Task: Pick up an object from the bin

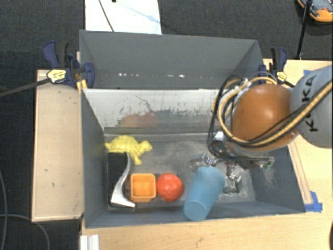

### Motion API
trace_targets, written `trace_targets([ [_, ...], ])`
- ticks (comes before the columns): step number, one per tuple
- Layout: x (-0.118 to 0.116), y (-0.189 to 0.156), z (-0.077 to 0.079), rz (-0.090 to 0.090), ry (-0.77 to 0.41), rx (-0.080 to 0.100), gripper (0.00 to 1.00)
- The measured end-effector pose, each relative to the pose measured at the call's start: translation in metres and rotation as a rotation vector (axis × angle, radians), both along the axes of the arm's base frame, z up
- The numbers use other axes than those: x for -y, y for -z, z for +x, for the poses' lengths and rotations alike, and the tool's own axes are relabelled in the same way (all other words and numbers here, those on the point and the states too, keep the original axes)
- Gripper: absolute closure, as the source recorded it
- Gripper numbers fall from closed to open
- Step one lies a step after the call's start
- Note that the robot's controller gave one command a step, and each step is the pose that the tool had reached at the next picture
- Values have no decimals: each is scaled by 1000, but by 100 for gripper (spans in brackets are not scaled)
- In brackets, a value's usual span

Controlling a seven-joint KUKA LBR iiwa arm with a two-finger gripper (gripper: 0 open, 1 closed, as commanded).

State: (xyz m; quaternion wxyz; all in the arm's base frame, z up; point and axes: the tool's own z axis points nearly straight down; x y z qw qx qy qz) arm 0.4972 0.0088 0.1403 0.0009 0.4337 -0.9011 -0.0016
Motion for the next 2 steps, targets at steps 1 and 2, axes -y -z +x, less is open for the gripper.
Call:
trace_targets([
  [1,4,-58,7,-1,93,4,100],
  [2,-4,-87,23,-1,44,6,0],
])
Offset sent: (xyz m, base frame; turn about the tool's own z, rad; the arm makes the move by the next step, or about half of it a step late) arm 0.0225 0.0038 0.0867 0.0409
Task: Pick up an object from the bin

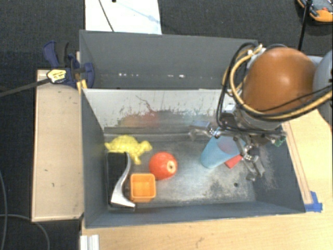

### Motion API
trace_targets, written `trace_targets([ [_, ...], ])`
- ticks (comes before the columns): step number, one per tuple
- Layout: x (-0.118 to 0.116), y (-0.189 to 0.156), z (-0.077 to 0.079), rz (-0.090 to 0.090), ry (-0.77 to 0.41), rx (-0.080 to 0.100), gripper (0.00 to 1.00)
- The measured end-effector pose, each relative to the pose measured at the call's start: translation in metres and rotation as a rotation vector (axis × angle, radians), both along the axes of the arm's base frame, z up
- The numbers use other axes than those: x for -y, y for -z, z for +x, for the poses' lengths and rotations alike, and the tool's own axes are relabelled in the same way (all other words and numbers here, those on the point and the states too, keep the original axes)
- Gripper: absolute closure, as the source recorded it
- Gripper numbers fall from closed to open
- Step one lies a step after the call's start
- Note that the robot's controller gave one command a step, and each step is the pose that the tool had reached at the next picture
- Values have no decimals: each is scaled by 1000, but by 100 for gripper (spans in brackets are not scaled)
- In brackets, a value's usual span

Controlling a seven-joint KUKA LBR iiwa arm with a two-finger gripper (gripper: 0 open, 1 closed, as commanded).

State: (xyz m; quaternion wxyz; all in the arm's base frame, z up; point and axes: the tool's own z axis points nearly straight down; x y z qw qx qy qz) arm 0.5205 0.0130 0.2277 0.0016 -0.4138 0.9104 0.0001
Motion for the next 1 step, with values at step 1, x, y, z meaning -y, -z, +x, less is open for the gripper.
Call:
trace_targets([
  [1,0,0,0,0,1,0,0],
])
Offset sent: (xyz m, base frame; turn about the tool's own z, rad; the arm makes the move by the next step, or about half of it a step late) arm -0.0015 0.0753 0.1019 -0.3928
